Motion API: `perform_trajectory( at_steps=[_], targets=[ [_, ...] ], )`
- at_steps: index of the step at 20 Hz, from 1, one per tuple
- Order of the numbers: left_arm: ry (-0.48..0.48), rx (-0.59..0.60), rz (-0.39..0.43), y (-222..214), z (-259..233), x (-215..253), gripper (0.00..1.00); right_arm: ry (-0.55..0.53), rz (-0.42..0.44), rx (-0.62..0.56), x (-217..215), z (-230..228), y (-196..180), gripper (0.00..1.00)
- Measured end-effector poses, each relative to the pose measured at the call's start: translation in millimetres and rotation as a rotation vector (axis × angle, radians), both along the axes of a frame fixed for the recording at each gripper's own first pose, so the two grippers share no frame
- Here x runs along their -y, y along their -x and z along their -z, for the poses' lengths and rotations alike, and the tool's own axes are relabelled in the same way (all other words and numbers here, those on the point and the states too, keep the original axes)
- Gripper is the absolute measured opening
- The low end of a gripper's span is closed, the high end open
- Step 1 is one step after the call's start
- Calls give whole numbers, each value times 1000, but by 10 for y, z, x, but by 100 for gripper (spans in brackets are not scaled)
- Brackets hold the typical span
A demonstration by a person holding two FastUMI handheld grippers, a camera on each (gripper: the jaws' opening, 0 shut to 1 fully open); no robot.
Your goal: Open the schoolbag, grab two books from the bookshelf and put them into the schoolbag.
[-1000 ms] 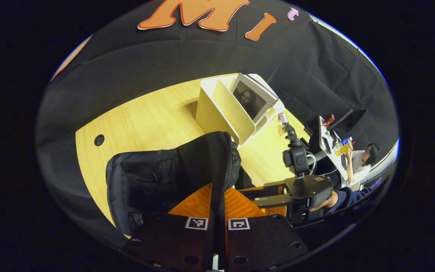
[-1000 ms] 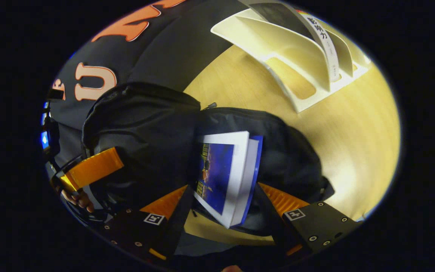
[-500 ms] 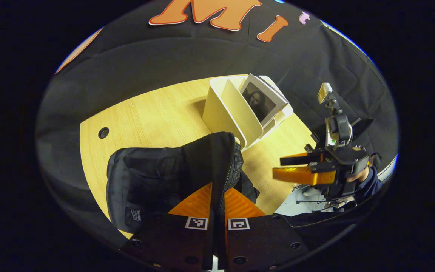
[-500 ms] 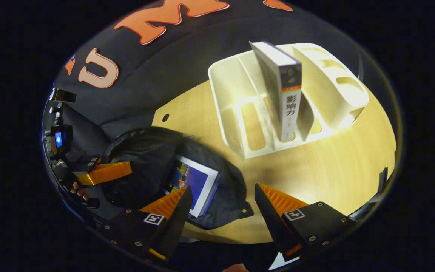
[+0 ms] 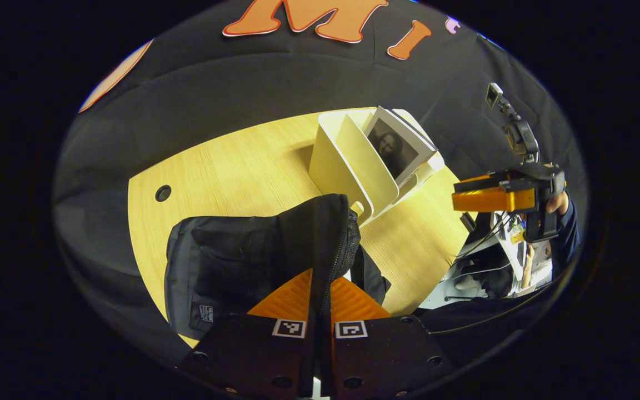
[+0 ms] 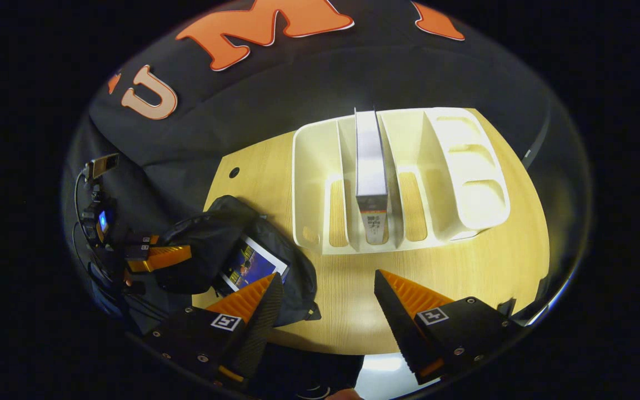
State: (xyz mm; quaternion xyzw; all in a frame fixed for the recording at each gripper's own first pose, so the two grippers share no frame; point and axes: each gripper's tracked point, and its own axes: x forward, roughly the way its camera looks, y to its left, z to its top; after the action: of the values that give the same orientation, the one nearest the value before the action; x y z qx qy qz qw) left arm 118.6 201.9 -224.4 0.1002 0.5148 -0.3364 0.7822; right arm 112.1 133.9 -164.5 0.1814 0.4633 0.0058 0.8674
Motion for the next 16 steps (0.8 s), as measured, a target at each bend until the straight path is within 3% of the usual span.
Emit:
perform_trajectory(
  at_steps=[2,7,10,16],
  targets=[
    [-12,-2,-6,-14,11,-8,6,80,-26,-3,239,-97,-101,99],
    [-59,18,-5,-98,5,-67,6,160,-96,-27,519,-352,-466,99],
    [-65,19,-14,-92,-1,-88,6,84,-108,-90,497,-473,-625,99],
    [-66,13,-51,-92,33,-88,6,119,-103,-119,746,-427,-1069,98]
  ],
)
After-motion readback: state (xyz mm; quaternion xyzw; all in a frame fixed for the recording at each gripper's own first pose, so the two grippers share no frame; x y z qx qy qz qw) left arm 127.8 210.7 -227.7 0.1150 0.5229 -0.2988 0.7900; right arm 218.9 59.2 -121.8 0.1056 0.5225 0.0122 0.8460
